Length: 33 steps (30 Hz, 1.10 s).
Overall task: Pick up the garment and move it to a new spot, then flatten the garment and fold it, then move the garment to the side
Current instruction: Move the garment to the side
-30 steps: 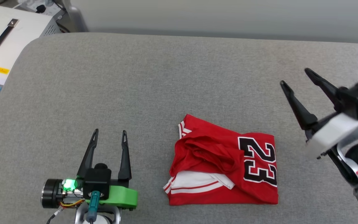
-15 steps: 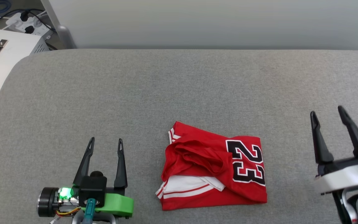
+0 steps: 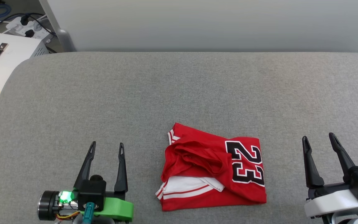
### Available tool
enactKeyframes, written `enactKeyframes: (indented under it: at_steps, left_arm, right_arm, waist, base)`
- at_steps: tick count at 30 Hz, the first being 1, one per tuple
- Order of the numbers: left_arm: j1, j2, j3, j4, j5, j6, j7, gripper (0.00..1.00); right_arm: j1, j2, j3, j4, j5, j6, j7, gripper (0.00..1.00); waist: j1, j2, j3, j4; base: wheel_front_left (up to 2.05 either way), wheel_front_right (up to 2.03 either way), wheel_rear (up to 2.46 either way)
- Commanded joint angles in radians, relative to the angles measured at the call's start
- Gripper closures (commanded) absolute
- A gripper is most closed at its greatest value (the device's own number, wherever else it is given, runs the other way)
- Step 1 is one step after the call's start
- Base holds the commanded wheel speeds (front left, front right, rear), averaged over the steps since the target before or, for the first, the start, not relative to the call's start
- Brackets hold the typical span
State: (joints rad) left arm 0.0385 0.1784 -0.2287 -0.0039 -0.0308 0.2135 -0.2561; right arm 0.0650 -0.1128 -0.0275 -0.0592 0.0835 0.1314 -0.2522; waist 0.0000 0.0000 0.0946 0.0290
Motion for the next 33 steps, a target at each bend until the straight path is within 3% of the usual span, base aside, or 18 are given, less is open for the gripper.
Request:
enactKeyframes:
  at_steps: [1, 9, 16, 19, 26, 33]
  left_arm:
    - [0.014, 0.003, 0.003, -0.003, -0.003, -0.010, -0.006, 0.00]
    - [0.005, 0.001, 0.012, -0.008, -0.003, -0.020, -0.006, 0.00]
    - [-0.013, -0.008, 0.020, -0.009, -0.005, -0.028, -0.006, 0.00]
    - [-0.022, -0.012, 0.022, -0.011, -0.005, -0.032, -0.006, 0.00]
    - [-0.040, -0.022, 0.024, -0.012, -0.001, -0.038, -0.006, 0.00]
    - [-0.059, -0.036, 0.019, -0.011, 0.005, -0.043, -0.006, 0.00]
  right_arm:
    - [0.012, 0.003, -0.003, -0.007, 0.000, -0.001, -0.009, 0.00]
    - [-0.041, -0.012, -0.007, -0.027, 0.020, -0.001, -0.009, 0.00]
    - [-0.207, -0.116, 0.028, -0.046, 0.134, -0.001, 0.028, 0.00]
    - [-0.281, -0.191, 0.076, -0.054, 0.202, -0.001, 0.133, 0.00]
    - [-0.375, -0.341, 0.207, -0.067, 0.434, -0.001, 0.521, 0.00]
    - [-0.352, -0.421, 0.302, -0.052, 0.641, -0.001, 0.830, 0.00]
  waist:
    - [0.0000, 0.0000, 0.002, 0.002]
    - [0.0000, 0.0000, 0.014, 0.011]
    - [0.0000, 0.0000, 0.044, 0.020]
    - [0.0000, 0.0000, 0.059, 0.027]
    - [0.0000, 0.0000, 0.091, 0.041]
    - [0.0000, 0.0000, 0.119, 0.056]
  base:
    - [0.00, 0.00, 0.00]
    - [0.00, 0.00, 0.00]
    - [0.00, 0.00, 0.00]
    - [0.00, 0.00, 0.00]
    - [0.00, 0.00, 0.00]
    - [0.00, 0.00, 0.00]
